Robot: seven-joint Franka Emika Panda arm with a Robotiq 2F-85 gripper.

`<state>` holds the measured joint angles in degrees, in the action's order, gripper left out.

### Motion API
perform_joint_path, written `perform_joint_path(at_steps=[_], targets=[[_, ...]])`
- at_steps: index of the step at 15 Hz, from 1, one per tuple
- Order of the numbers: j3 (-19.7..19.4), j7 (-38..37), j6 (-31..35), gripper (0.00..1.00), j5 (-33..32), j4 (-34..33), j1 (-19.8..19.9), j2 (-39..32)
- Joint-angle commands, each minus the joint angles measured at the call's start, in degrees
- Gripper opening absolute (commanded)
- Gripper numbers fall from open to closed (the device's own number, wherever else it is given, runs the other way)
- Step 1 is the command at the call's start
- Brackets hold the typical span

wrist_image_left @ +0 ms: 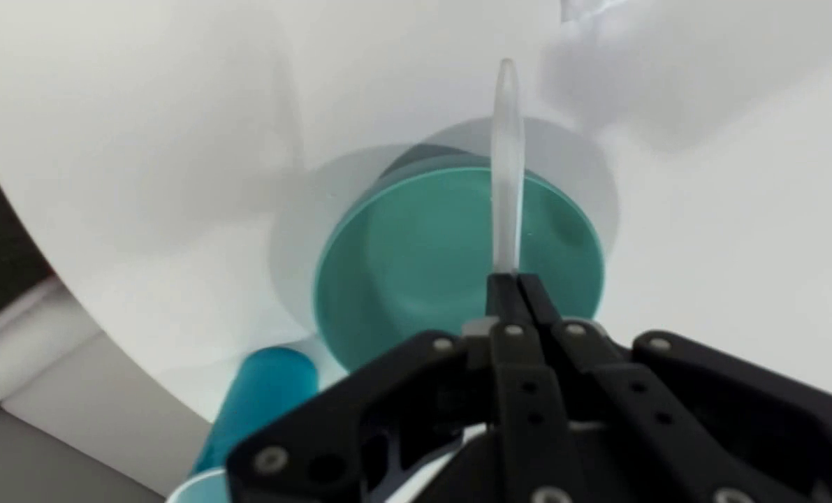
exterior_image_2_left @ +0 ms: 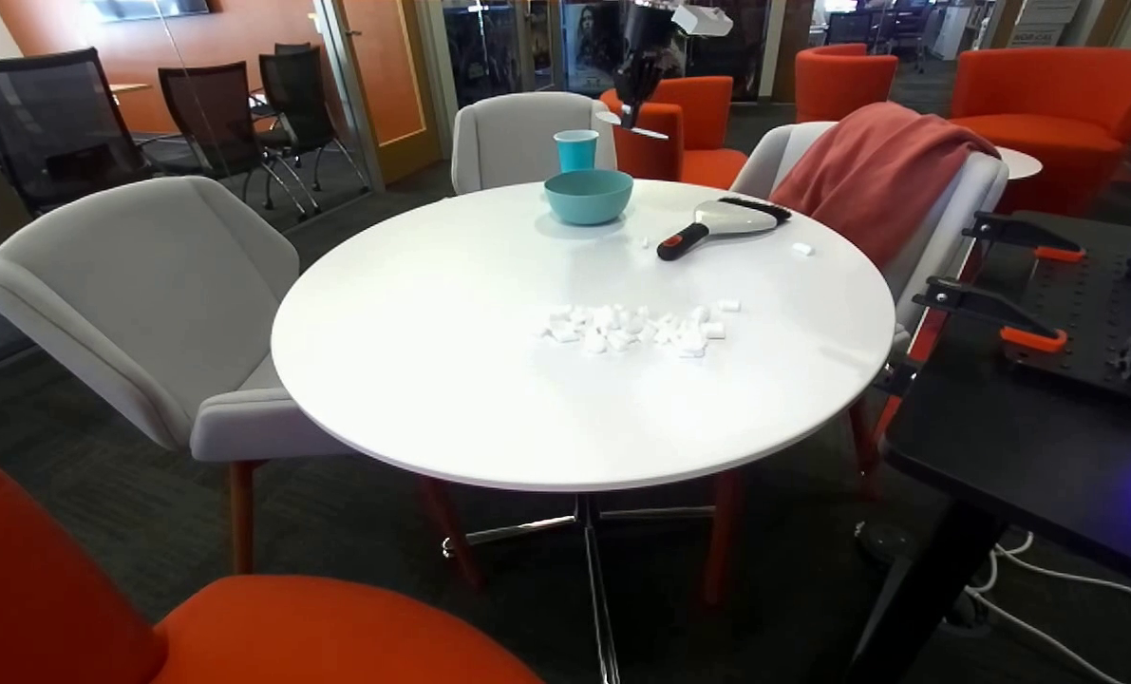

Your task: Put the spoon in the bowl

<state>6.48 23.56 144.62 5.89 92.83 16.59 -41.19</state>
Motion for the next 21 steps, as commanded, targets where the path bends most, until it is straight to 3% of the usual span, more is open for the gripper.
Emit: perform_joint_path(at_steps=[1,7,8,10,18,20,21], targets=[[2.3,4.2,0.4,0.01,0.6,-2.8,-0.5,-2.7],[-0.5,0.4,1.9,0.01,-2.3,-10.4,-4.2,-10.2],[-0.7,-0.2,1.9,0.28,-2.0,-11.9,-4.2,-11.4],[-1.0,-0.8,1.7,0.36,-2.0,-14.0,-4.4,-13.1],[-0.6,0.2,1.9,0.96,-1.9,-14.4,-3.2,-13.4],[-0.8,0.3,2.4,1.00,-2.0,-13.2,-3.2,-12.6],[-0.3,0.5,1.1,0.93,-1.8,-15.1,-3.1,-14.3]])
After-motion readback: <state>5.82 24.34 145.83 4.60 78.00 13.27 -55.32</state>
